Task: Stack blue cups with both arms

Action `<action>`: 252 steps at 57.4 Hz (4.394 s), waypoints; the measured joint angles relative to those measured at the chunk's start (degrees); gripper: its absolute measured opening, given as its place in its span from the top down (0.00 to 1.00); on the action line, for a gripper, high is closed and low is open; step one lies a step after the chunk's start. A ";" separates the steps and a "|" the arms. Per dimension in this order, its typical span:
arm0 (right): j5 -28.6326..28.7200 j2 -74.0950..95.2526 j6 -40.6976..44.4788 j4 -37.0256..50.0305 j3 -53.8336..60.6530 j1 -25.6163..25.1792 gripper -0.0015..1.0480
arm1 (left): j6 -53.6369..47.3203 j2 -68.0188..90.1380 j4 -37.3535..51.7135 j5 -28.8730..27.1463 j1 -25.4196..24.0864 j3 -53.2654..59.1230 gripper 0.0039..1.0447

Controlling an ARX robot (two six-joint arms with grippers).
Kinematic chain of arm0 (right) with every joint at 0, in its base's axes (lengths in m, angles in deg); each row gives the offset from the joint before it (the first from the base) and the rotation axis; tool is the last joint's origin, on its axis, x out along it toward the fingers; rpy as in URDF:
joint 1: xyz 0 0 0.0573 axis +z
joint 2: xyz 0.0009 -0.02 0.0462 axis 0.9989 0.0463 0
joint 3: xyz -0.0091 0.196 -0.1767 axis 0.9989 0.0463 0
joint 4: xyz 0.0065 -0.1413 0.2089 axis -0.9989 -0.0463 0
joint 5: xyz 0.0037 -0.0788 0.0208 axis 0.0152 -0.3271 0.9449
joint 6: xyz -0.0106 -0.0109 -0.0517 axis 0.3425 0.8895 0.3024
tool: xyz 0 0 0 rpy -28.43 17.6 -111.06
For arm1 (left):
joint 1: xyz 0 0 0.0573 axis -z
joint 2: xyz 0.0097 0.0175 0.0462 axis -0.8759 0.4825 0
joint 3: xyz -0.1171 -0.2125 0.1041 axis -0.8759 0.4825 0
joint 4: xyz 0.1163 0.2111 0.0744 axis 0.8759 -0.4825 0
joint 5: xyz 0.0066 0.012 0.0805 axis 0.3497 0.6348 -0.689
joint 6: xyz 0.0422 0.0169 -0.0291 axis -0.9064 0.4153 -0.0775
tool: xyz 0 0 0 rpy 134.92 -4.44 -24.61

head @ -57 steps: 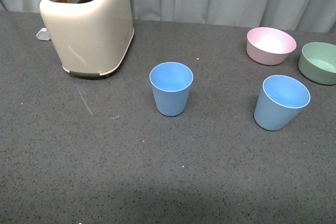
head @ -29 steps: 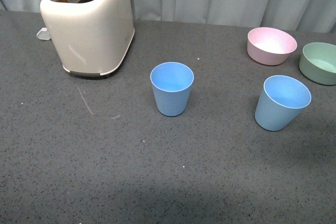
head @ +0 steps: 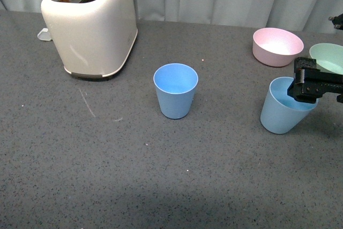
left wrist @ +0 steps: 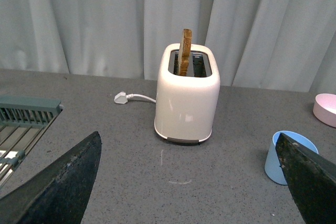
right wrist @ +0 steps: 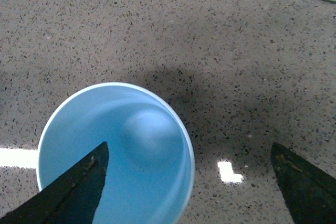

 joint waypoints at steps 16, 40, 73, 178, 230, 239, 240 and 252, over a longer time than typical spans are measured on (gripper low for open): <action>-0.96 2.78 -2.78 -3.89 -3.65 0.81 0.54 | 0.00 0.00 0.00 0.00 0.00 0.00 0.06; -0.90 2.32 -4.22 -8.31 -4.52 0.37 0.99 | 0.00 0.00 0.00 0.00 0.00 0.00 0.06; 8.70 -5.60 -10.10 -16.66 -15.69 14.80 0.99 | 0.00 0.00 0.00 -0.02 0.00 0.00 0.06; -9.94 -36.76 9.03 56.59 40.37 3.87 0.99 | -0.02 -0.04 0.00 -0.02 0.00 0.00 0.06; -2.58 -75.95 9.01 26.36 48.74 -3.41 0.99 | -0.02 -0.04 0.00 -0.04 0.00 0.00 0.06; -2.58 -81.18 9.01 21.51 48.74 -3.41 0.99 | -0.02 -0.04 0.00 -0.02 0.00 0.00 0.06; -2.58 -81.79 9.01 20.92 48.74 -3.41 0.99 | -0.02 -0.04 0.00 -0.04 0.00 0.00 0.06; -2.56 -88.50 9.01 14.47 48.74 -3.41 0.99 | -0.02 -0.04 0.00 -0.02 0.00 0.00 0.06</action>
